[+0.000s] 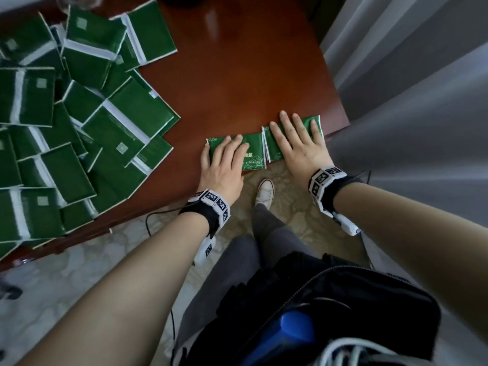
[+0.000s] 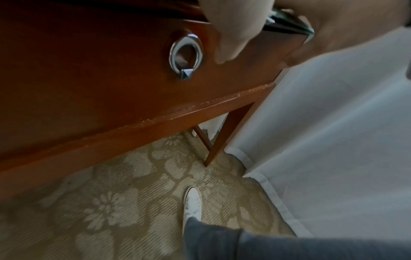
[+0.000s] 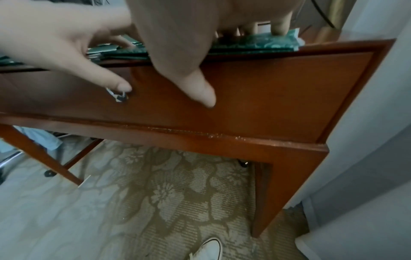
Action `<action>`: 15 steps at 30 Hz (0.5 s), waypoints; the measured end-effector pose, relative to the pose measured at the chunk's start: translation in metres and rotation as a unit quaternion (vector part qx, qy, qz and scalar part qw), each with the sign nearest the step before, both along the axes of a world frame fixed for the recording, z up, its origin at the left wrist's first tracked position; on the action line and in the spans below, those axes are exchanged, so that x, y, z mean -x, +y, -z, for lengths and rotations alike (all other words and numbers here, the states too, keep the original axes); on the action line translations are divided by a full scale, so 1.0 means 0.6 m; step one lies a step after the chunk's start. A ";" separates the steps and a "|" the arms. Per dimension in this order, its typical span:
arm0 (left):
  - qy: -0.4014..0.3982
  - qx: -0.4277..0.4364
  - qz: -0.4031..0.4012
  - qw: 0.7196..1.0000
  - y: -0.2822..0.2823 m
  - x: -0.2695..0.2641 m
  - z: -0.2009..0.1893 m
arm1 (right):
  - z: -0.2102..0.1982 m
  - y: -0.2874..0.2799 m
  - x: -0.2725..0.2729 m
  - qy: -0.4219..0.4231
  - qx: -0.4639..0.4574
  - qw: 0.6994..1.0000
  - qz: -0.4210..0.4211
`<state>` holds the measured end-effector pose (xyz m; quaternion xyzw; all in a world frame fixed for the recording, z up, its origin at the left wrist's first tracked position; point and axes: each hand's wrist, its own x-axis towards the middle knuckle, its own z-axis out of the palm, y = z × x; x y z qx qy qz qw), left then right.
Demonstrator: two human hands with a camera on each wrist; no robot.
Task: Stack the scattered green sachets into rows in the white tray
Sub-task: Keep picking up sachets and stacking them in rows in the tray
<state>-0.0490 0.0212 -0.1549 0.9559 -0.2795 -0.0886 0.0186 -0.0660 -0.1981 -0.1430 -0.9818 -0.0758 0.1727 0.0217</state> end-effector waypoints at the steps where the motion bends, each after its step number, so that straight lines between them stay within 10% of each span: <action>1: -0.013 0.014 -0.007 1.000 0.003 0.008 0.000 | -0.005 0.007 0.011 0.001 -0.001 1.000 0.006; 15: 0.038 -0.044 -0.143 0.988 0.183 0.049 -0.283 | -0.271 0.197 0.017 0.026 0.003 0.997 -0.071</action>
